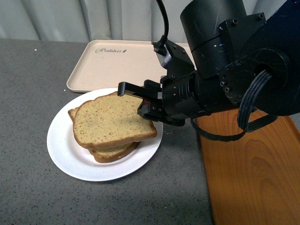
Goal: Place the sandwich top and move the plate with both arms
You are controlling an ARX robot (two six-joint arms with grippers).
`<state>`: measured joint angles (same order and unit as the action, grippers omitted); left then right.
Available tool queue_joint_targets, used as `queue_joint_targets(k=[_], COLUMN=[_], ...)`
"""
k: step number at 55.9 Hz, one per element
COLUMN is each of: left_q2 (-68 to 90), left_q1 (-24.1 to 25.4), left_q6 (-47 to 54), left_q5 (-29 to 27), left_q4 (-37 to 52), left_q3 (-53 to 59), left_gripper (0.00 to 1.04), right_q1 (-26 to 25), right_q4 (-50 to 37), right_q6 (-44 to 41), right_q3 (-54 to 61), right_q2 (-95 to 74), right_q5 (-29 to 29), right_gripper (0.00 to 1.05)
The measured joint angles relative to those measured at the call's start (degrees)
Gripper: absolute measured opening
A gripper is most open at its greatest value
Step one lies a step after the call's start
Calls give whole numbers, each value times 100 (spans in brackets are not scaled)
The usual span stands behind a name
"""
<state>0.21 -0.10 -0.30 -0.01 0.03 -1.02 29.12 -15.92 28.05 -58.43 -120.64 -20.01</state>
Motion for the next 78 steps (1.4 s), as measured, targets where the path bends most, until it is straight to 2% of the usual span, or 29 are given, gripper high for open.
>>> queue_joint_targets(k=[8, 16, 23, 27, 33, 39, 44, 47, 50, 54, 59, 72, 78], left_q2=[0, 0, 0, 0, 0, 0, 0, -2, 0, 2, -4, -2, -2], left_q1=[0, 0, 0, 0, 0, 0, 0, 0, 0, 0, 0, 0, 0], left_q6=[2, 0, 2, 2, 2, 2, 2, 2, 2, 2, 2, 2, 2], left_q5=[0, 0, 0, 0, 0, 0, 2, 0, -2, 2, 0, 0, 0], left_q4=[0, 0, 0, 0, 0, 0, 0, 0, 0, 0, 0, 0, 0], left_q3=[0, 0, 0, 0, 0, 0, 0, 0, 0, 0, 0, 0, 0], left_gripper=[98, 98, 98, 98, 98, 98, 98, 98, 98, 98, 98, 98, 98], right_q1=[-114, -457, -957, -1491, -2092, -2428, -2492, -2514, -2542, -2721, -2874, -2907, -2907], right_q4=[-116, -315, -577, -745, -905, -1086, -2341, -3989, -5265, -5897, -5864, -5045, -4612], right_q6=[-83, -219, -616, -1150, -1950, -2437, -2629, -2691, -2743, -2774, -2780, -2800, -2800], right_q3=[289, 743, 1322, 1971, 2785, 3300, 3648, 4168, 4625, 4806, 4986, 5460, 5558], right_q2=[92, 540, 1298, 2149, 3038, 3456, 3152, 2844, 2881, 3215, 3755, 4889, 5460], right_q5=[236, 654, 1453, 2251, 2903, 2966, 2597, 2378, 2332, 2076, 2055, 2028, 2024], right_gripper=[39, 61, 80, 97, 95, 96, 85, 74, 64, 53, 39, 1, 1])
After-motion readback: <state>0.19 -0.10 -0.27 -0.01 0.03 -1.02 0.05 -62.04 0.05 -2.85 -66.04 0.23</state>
